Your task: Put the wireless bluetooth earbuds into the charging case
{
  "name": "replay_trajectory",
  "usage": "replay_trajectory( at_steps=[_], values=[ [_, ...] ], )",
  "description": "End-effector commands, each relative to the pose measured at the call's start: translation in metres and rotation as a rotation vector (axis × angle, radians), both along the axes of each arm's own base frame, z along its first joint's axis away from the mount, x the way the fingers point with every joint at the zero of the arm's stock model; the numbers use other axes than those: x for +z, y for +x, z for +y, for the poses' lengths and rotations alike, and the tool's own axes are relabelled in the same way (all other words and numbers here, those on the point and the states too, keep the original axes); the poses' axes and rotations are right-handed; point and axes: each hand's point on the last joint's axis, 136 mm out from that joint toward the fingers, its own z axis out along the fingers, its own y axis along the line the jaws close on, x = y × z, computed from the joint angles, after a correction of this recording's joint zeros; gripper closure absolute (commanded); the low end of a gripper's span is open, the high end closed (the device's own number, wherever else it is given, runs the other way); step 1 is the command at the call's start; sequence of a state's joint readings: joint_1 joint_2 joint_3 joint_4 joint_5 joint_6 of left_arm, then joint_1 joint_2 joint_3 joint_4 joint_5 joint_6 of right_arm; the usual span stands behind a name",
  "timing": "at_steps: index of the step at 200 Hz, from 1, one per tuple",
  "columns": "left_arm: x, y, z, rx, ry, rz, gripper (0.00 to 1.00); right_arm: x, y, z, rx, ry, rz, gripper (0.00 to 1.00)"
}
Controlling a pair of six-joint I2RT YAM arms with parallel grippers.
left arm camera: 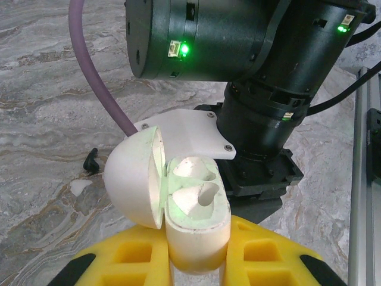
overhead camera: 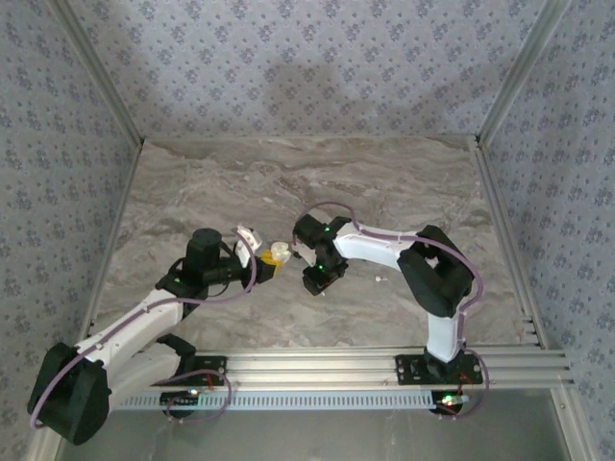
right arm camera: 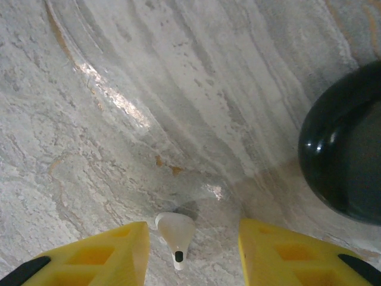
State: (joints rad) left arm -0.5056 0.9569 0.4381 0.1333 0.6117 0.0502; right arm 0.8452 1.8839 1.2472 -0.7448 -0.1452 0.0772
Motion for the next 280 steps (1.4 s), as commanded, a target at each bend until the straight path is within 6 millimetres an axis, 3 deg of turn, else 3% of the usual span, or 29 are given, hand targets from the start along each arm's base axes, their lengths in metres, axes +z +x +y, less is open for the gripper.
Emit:
replay_trajectory(
  at_steps=[1, 161, 194, 203, 280],
  values=[
    [0.005, 0.001, 0.002, 0.009, -0.011, -0.01, 0.91, -0.007, -0.006, -0.002, 0.023, -0.034, 0.021, 0.55],
    [0.005, 0.002, 0.002, 0.009, -0.007, -0.007, 0.91, -0.021, -0.011, -0.008, -0.025, -0.057, 0.023, 0.63],
    [0.003, 0.002, 0.002, 0.008, -0.001, -0.003, 0.91, -0.013, -0.007, -0.005, -0.046, -0.029, 0.007, 0.69],
    [0.002, 0.003, 0.001, 0.007, 0.002, 0.0, 0.91, -0.018, -0.014, -0.013, -0.055, -0.039, 0.017, 0.69],
    [-0.003, 0.008, -0.003, -0.002, 0.026, 0.014, 0.92, 0.002, 0.008, -0.013, -0.224, 0.117, -0.109, 0.72]
  ],
)
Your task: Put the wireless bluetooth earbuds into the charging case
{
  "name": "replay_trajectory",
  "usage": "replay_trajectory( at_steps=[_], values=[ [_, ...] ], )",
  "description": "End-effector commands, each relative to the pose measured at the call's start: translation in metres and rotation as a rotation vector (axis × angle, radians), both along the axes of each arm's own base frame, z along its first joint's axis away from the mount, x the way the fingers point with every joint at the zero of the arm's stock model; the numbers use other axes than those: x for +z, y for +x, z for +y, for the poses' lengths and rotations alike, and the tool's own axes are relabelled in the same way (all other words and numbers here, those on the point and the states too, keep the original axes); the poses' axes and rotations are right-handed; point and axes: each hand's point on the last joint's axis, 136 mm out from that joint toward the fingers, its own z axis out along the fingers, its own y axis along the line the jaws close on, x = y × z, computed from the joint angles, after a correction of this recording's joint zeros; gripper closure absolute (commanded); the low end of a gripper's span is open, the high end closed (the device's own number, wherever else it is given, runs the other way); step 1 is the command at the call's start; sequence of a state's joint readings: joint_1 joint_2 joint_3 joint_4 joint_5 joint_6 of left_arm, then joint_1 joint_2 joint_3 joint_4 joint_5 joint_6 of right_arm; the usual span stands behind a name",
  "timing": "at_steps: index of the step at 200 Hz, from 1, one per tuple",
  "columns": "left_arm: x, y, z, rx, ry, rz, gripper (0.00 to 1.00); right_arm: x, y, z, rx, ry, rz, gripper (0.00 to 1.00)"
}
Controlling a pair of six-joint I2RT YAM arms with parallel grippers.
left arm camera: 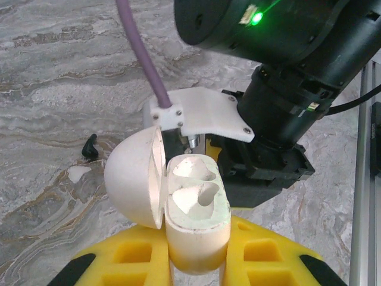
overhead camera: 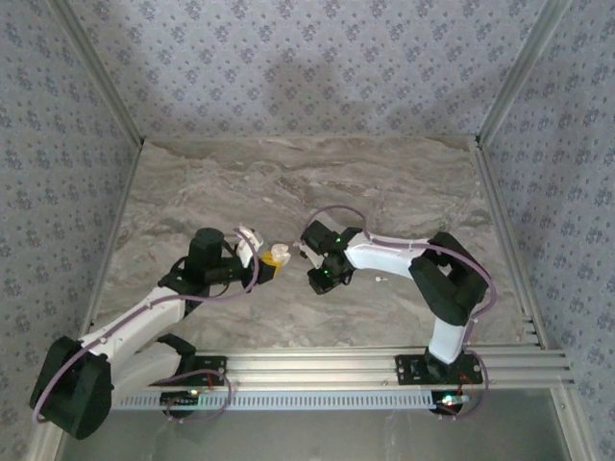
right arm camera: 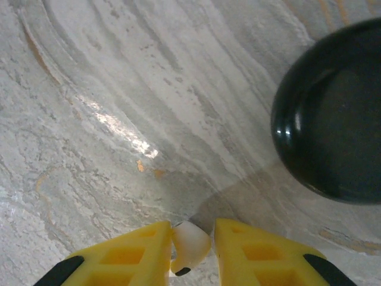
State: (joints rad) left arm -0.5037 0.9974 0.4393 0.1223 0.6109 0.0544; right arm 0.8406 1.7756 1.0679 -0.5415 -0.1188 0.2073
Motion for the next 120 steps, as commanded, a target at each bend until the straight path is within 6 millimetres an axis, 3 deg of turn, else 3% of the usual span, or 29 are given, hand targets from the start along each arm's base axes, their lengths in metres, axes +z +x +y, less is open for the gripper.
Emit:
replay_trajectory(
  at_steps=[1, 120],
  values=[
    [0.01, 0.007, -0.003, -0.003, 0.0, -0.026, 0.92, 0.006, 0.006, -0.007, -0.09, 0.038, -0.03, 0.72],
    [0.012, 0.017, -0.023, -0.036, -0.014, -0.028, 0.93, 0.04, 0.039, -0.032, -0.34, 0.305, -0.17, 0.73]
  ],
)
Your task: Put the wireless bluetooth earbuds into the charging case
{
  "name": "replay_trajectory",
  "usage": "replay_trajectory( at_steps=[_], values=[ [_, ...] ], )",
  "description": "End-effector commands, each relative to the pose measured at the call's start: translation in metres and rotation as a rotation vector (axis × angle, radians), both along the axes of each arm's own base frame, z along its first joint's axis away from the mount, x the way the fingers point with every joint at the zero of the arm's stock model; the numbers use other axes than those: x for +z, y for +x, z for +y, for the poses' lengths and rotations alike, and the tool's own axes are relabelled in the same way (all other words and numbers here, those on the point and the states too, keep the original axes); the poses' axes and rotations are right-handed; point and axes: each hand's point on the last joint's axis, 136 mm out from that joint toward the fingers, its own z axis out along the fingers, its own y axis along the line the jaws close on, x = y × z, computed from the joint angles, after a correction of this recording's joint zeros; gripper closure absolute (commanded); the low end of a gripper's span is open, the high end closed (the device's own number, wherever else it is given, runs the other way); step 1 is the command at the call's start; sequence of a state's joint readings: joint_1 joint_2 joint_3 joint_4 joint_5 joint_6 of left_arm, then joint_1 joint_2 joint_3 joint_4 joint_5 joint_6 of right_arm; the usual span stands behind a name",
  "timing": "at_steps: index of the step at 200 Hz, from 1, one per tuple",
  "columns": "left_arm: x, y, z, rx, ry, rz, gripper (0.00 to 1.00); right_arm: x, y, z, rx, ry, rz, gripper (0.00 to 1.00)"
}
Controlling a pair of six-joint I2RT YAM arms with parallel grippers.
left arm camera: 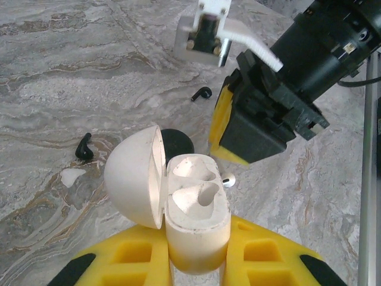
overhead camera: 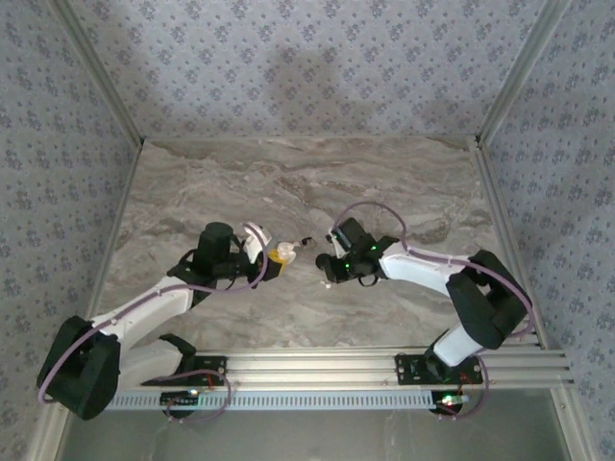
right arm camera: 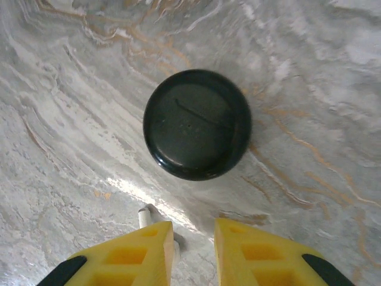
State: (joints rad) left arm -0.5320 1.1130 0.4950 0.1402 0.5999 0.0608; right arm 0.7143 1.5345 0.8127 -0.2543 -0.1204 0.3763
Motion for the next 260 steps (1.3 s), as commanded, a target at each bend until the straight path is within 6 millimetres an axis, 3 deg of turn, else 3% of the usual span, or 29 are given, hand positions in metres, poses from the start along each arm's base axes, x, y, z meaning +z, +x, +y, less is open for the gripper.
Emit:
replay_trajectory(
  at_steps=[1, 120, 260],
  values=[
    [0.02, 0.008, -0.01, -0.014, -0.043, -0.056, 0.93, 0.014, 0.009, 0.0, -0.06, 0.084, -0.041, 0.73],
    [0.025, 0.015, -0.026, -0.05, -0.155, -0.054, 0.93, 0.049, 0.026, -0.031, -0.151, 0.268, -0.132, 0.73],
    [0.025, 0.013, -0.041, -0.153, -0.173, -0.048, 0.93, 0.102, 0.027, -0.037, -0.035, 0.396, -0.275, 0.73]
  ],
)
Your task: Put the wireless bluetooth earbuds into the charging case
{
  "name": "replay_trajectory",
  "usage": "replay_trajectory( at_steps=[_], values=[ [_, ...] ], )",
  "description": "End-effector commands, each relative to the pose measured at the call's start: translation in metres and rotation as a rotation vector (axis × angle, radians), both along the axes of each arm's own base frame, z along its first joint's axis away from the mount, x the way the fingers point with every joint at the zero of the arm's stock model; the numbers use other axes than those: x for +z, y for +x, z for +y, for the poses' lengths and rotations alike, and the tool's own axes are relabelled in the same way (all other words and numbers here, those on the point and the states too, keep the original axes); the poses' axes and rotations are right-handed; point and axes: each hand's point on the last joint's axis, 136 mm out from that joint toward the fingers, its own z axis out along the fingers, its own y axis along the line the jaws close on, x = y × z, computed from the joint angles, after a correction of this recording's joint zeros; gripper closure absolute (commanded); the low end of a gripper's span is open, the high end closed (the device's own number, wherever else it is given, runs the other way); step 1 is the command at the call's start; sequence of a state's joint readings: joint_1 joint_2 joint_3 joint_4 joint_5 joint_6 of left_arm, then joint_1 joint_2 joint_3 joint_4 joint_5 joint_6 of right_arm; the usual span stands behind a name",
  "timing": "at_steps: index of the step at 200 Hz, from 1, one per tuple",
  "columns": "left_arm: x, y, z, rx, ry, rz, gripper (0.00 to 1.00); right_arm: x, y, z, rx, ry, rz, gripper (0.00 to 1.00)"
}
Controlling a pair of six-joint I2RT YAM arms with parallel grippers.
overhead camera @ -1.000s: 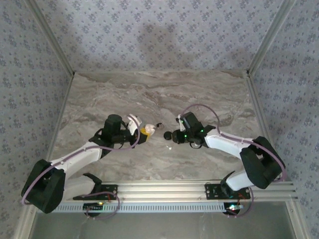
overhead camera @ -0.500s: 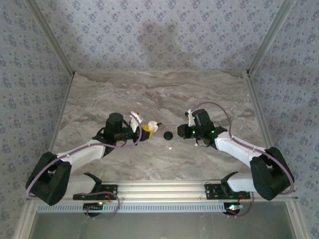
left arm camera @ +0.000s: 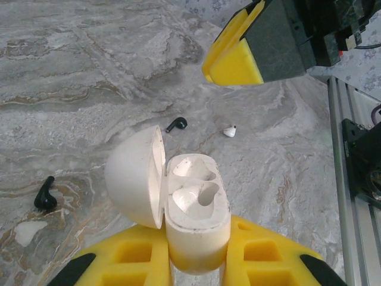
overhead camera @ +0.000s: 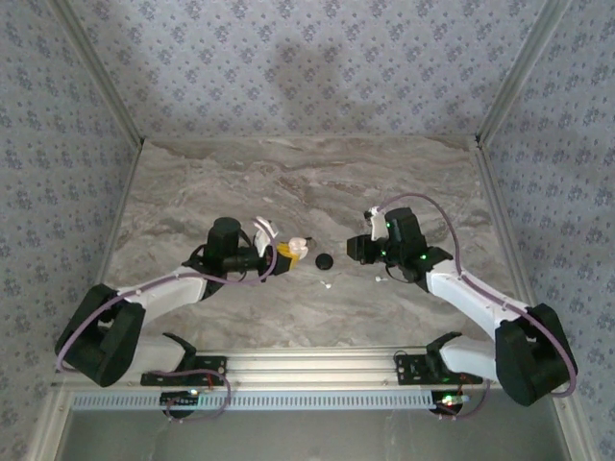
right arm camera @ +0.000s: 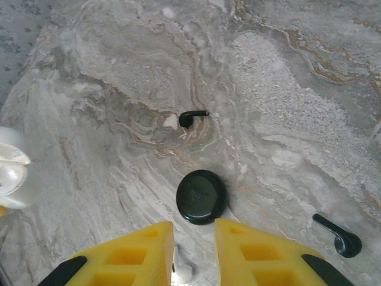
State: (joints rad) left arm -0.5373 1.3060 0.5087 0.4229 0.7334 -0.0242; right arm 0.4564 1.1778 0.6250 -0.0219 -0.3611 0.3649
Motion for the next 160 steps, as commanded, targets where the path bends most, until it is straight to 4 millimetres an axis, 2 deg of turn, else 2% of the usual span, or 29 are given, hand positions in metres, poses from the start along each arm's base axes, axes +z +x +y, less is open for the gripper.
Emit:
replay_trajectory(
  at_steps=[1, 38, 67, 101, 121, 160],
  values=[
    [0.022, 0.002, -0.011, -0.059, -0.044, -0.069, 0.93, 0.014, -0.001, 0.003, 0.047, 0.02, -0.049, 0.73],
    [0.02, 0.004, -0.012, -0.062, -0.031, -0.066, 0.93, 0.013, -0.004, 0.005, 0.072, -0.002, 0.0, 0.72],
    [0.018, 0.006, -0.006, -0.033, -0.031, -0.048, 0.93, -0.006, -0.015, 0.001, 0.105, -0.144, 0.114, 0.69],
    [0.013, 0.008, 0.01, 0.029, -0.022, -0.02, 0.93, -0.026, -0.035, -0.005, 0.102, -0.3, 0.333, 0.67],
    [0.01, 0.007, 0.02, 0.071, -0.015, -0.006, 0.93, -0.027, -0.043, 0.003, 0.107, -0.335, 0.4, 0.65],
    [0.008, 0.008, 0.039, 0.163, -0.009, -0.004, 0.93, -0.041, -0.049, 0.04, 0.154, -0.388, 0.447, 0.6]
  ],
)
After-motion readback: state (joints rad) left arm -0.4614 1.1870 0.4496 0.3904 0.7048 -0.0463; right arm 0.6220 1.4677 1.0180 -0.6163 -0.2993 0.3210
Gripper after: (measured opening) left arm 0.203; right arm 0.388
